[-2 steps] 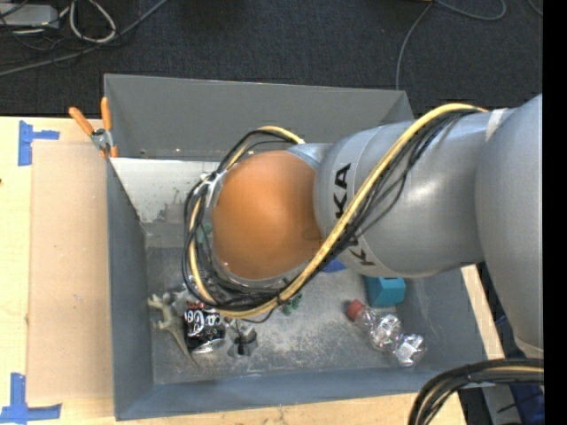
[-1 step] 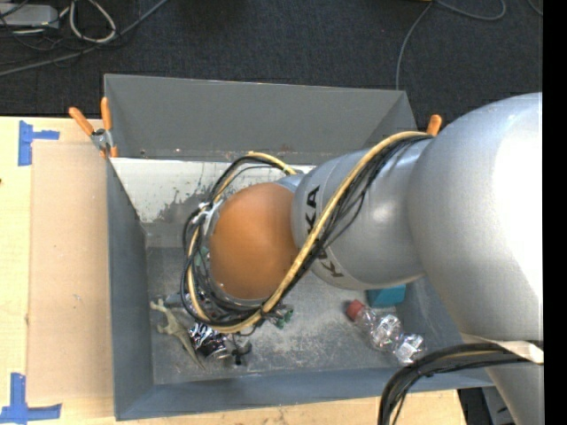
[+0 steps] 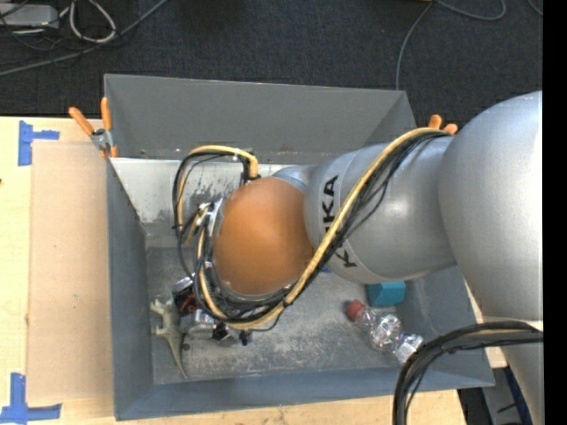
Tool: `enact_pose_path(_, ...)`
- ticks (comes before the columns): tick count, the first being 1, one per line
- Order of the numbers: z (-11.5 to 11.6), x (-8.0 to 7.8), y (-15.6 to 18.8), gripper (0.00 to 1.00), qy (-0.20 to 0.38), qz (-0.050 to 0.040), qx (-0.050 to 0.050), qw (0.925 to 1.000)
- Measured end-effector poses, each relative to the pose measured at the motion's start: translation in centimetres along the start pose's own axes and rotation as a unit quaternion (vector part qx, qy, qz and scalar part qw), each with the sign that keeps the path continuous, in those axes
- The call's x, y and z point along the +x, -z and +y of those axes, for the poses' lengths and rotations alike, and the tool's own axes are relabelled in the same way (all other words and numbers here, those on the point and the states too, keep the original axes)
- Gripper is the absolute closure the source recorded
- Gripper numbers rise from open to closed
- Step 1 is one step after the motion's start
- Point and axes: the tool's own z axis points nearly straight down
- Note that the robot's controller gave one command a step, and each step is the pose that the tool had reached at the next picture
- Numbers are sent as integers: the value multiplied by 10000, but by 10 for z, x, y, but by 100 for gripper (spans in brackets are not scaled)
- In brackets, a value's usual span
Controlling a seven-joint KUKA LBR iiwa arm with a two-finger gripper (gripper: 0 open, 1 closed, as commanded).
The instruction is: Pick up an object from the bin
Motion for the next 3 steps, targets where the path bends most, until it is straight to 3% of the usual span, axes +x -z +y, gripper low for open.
enact_pose_path(3,1,0,25,100,-32,9,-23,10000)
